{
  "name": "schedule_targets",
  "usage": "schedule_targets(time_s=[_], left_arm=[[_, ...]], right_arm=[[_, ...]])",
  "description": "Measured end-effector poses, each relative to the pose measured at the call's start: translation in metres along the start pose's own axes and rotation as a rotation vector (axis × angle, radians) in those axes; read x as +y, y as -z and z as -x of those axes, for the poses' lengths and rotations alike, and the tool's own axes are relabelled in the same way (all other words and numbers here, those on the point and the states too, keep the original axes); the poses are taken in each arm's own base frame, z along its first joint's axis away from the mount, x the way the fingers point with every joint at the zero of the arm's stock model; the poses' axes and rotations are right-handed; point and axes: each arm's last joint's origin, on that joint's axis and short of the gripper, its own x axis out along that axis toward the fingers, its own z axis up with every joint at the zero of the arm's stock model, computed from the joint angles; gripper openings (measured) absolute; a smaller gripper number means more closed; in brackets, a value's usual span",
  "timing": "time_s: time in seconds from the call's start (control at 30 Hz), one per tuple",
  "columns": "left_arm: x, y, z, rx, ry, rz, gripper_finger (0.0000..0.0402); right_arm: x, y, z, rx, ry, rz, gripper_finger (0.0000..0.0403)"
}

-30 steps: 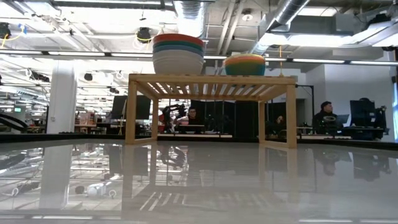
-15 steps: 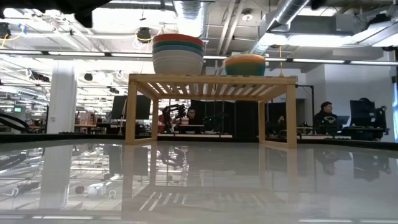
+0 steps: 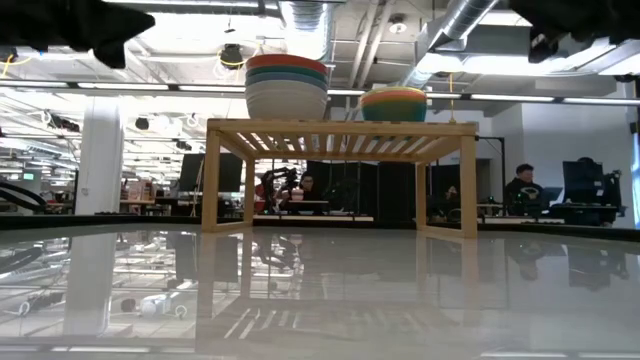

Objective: Place and stack bowls onto a shelf
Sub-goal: Return to Home Position

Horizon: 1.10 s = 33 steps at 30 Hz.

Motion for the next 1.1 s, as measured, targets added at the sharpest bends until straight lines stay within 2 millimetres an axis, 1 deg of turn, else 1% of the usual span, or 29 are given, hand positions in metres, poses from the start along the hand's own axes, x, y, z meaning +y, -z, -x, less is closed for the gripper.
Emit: schedule_targets(time_s=[0.17,0.27,0.37,0.43,0.5,0.57,0.67,0.87,1.03,1.1], left_arm=[[-0.003,0.013,-0.001,0.053,0.015,0.013,0.0],[-0.003,0.015,0.0,0.071,0.023,-0.007,0.0],[-0.004,0.016,0.0,0.079,0.071,-0.011,0.0],[-0.005,0.019,0.0,0.101,0.099,-0.015,0.0],[-0.006,0.022,0.0,0.132,0.108,-0.022,0.0],[-0.006,0.025,0.001,0.154,0.1,-0.029,0.0],[-0.008,0.037,-0.002,0.155,0.076,-0.023,0.0],[-0.013,0.063,-0.006,0.088,0.081,0.067,0.0],[-0.012,0.061,-0.006,0.076,0.074,0.037,0.0],[-0.011,0.058,-0.006,0.043,0.052,0.027,0.0]], right_arm=[[0.0,0.016,0.007,-0.015,-0.004,-0.031,0.002],[0.0,0.024,0.013,-0.033,-0.014,-0.034,0.0022],[0.0,0.032,0.021,-0.058,-0.018,-0.037,0.0022],[0.0,0.037,0.021,-0.059,-0.017,-0.039,0.0022],[0.0,0.042,0.021,-0.027,-0.033,-0.037,0.0023],[0.001,0.042,0.02,-0.008,-0.044,-0.035,0.0023],[0.001,0.05,0.021,0.066,-0.042,-0.034,0.0023],[0.001,0.05,0.021,0.066,-0.042,-0.03,0.0024],[0.001,0.049,0.021,0.059,-0.042,-0.052,0.0024],[0.001,0.049,0.021,0.055,-0.043,-0.061,0.0024]])
